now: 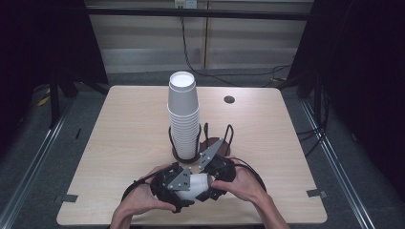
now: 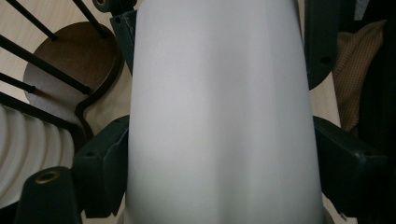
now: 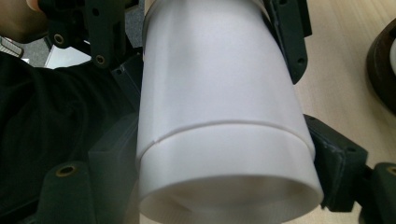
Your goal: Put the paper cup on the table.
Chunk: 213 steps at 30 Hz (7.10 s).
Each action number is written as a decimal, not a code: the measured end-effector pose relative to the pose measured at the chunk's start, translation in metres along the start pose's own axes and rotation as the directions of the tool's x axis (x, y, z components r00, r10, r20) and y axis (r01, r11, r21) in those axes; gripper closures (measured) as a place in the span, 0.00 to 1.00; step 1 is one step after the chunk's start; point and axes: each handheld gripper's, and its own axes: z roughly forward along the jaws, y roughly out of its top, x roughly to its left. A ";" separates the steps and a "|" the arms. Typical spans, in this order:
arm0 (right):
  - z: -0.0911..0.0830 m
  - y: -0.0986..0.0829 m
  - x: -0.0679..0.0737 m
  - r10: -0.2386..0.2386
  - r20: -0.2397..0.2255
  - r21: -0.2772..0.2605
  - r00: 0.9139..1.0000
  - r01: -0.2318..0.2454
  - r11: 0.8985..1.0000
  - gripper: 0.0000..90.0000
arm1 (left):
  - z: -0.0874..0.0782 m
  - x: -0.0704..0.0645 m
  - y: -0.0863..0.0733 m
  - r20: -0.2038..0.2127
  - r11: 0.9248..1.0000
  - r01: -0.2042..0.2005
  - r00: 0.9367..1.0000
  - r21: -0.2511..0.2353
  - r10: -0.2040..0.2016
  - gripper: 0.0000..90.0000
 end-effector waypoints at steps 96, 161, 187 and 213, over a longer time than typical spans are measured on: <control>0.002 -0.057 0.000 0.065 0.055 -0.570 0.996 -0.022 0.822 0.25 | -0.024 0.006 -0.066 0.016 0.747 0.309 0.928 -0.589 -0.371 0.12; -0.001 -0.068 0.007 0.141 0.171 -0.661 0.975 0.007 0.750 0.14 | -0.035 0.023 -0.062 0.076 0.776 0.351 0.927 -0.524 -0.368 0.11; 0.002 -0.110 0.008 0.488 0.503 -0.756 0.713 0.088 0.649 0.14 | -0.074 0.033 -0.087 -0.022 0.819 0.381 0.902 -0.429 -0.432 0.11; 0.016 -0.117 0.003 0.543 0.580 -0.767 0.608 0.182 0.616 0.15 | -0.096 0.065 -0.101 -0.141 0.800 0.512 0.808 -0.312 -0.572 0.11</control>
